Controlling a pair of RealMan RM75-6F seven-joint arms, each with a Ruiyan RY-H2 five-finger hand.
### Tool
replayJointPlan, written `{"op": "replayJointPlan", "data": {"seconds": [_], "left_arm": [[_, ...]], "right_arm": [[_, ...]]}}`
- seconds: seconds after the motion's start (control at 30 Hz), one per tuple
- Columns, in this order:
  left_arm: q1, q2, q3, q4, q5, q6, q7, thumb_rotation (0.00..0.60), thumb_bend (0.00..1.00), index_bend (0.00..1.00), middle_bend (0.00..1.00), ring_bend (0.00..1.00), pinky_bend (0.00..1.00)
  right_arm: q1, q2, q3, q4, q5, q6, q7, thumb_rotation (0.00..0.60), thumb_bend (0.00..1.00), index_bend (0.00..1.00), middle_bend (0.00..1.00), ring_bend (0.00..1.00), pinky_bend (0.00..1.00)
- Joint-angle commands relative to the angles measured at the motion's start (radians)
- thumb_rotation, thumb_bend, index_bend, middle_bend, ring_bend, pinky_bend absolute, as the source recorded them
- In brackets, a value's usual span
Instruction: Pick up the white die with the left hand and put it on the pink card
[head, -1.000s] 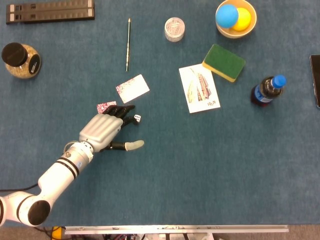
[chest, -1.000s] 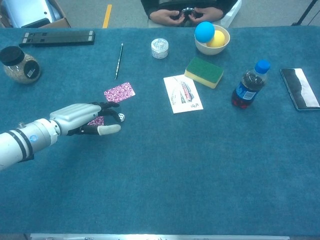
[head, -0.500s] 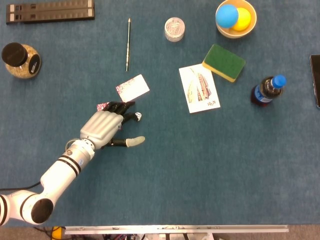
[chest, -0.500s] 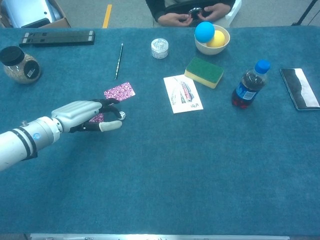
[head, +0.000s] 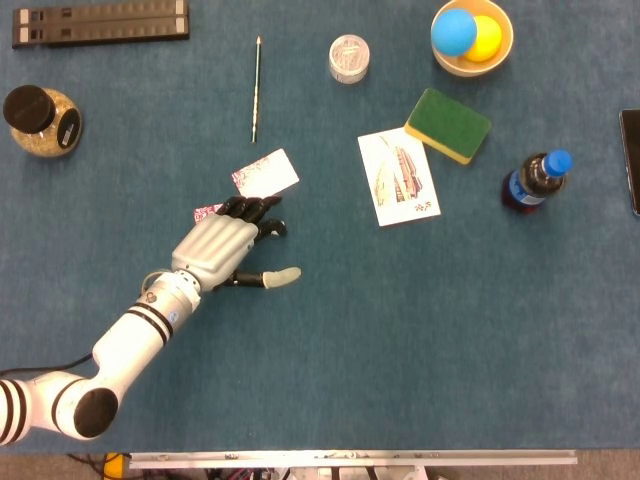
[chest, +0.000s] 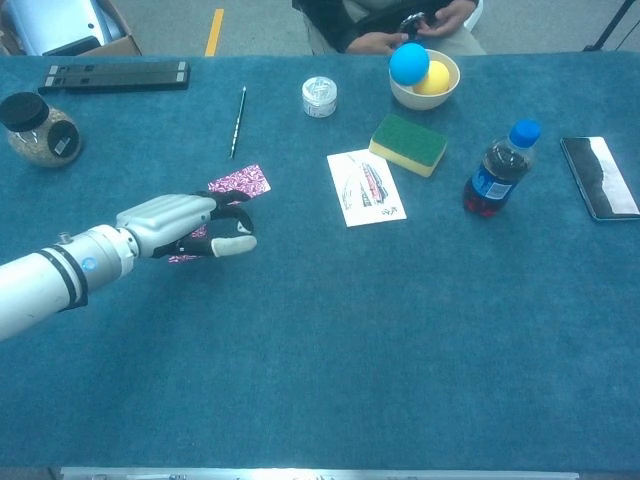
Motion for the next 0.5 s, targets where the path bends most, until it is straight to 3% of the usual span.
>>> {"op": "replayJointPlan", "data": {"seconds": [0.03,0.3,0.5], "left_arm": [[-0.003,0.006,0.000,-0.005,-0.008,0.004,0.008,0.005,0.03,0.22,0.00,0.00,0.00],[0.004,0.042,0.006,-0.058,0.002,0.044,0.023,0.007,0.02,0.22,0.00,0.00,0.00],[-0.005,0.016,0.001,-0.055,-0.020,0.040,0.029,0.008,0.02,0.22,0.00,0.00,0.00]], "right_arm": [[0.000,0.001,0.001,0.002,0.000,-0.001,0.002,0.600,0.29,0.32,0.22,0.10,0.18],[0.004,-0.004,0.000,0.005,-0.005,-0.010,0.005,0.600,0.29,0.32,0.22,0.10,0.18],[0.005,-0.007,-0.002,0.008,-0.004,-0.015,0.007,0.600,0.29,0.32,0.22,0.10,0.18]]}}
